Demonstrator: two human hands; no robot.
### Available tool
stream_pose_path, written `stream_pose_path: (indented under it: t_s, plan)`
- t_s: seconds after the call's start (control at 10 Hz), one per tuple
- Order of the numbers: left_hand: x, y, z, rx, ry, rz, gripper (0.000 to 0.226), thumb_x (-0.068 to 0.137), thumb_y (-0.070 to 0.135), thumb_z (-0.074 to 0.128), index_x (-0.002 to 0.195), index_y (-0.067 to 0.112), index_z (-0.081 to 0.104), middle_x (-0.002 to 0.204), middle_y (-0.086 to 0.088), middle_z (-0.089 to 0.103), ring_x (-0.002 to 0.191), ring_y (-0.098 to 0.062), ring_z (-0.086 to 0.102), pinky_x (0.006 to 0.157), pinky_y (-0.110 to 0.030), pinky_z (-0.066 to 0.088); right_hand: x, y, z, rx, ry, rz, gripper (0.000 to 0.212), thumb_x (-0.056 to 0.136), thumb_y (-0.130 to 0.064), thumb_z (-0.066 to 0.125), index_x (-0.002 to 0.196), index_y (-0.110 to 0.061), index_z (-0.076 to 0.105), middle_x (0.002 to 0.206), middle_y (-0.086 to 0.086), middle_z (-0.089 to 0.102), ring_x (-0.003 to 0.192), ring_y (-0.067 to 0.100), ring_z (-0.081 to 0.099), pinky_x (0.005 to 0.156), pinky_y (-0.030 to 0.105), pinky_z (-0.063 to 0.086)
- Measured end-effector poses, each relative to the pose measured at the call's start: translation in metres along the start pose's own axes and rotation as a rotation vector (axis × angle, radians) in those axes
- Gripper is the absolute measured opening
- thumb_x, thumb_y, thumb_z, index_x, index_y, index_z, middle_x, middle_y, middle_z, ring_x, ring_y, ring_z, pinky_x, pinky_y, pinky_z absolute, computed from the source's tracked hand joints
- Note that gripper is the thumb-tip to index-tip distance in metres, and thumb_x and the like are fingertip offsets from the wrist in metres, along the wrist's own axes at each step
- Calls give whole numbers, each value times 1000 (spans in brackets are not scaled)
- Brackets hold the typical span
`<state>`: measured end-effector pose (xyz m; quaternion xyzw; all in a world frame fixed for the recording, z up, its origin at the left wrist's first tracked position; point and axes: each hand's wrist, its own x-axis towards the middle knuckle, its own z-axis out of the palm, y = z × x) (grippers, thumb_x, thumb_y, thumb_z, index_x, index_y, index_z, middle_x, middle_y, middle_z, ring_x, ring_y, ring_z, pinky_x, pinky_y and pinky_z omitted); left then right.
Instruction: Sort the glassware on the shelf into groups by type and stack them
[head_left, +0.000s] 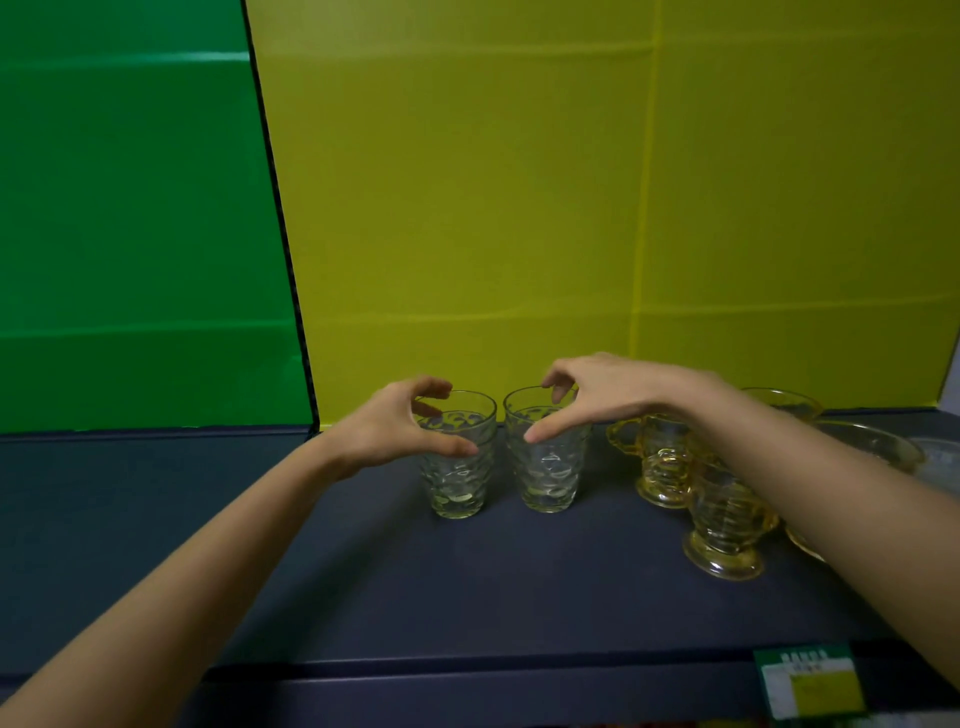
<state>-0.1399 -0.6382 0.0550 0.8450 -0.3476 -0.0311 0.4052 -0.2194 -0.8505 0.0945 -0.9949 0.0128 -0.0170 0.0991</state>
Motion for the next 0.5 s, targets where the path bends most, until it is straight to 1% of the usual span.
stream_pose_path:
  t_s: [0.1,0.2,0.3,0.4,0.5]
  plan:
    - [-6,0,0,15,-2,15,89,55,36,85,131,13,45,128,0,55,110,-12,55,92,-29,47,-5,-1,1,11,-1,-9,82,68,-60,66,132,-15,42,128,1,55,114,19,52,94,29,41]
    - [-15,2,2,29,15,44,84,58,34,84,130,14,46,123,3,56,109,-11,55,90,-26,46,-15,-1,2,0,-1,-26,81,69,-60,66,132,-14,41,126,1,56,106,17,53,89,27,41]
    - [-23,3,4,23,28,60,85,56,34,85,129,14,47,122,3,57,108,-9,56,90,-26,47,-27,-1,3,16,7,-29,80,70,-59,66,132,-15,41,126,0,55,101,14,53,83,23,39]
    - [-25,2,5,14,23,72,99,41,52,81,128,16,49,121,4,58,107,-6,57,92,-28,49,-35,-1,5,20,9,-21,81,69,-60,66,132,-15,41,127,0,55,102,14,53,85,24,40]
    - [-29,5,7,12,24,75,102,38,54,78,128,16,48,121,6,56,107,-5,56,91,-27,48,-41,-5,5,-10,20,-6,82,70,-61,64,133,-15,41,128,1,55,108,17,54,92,28,42]
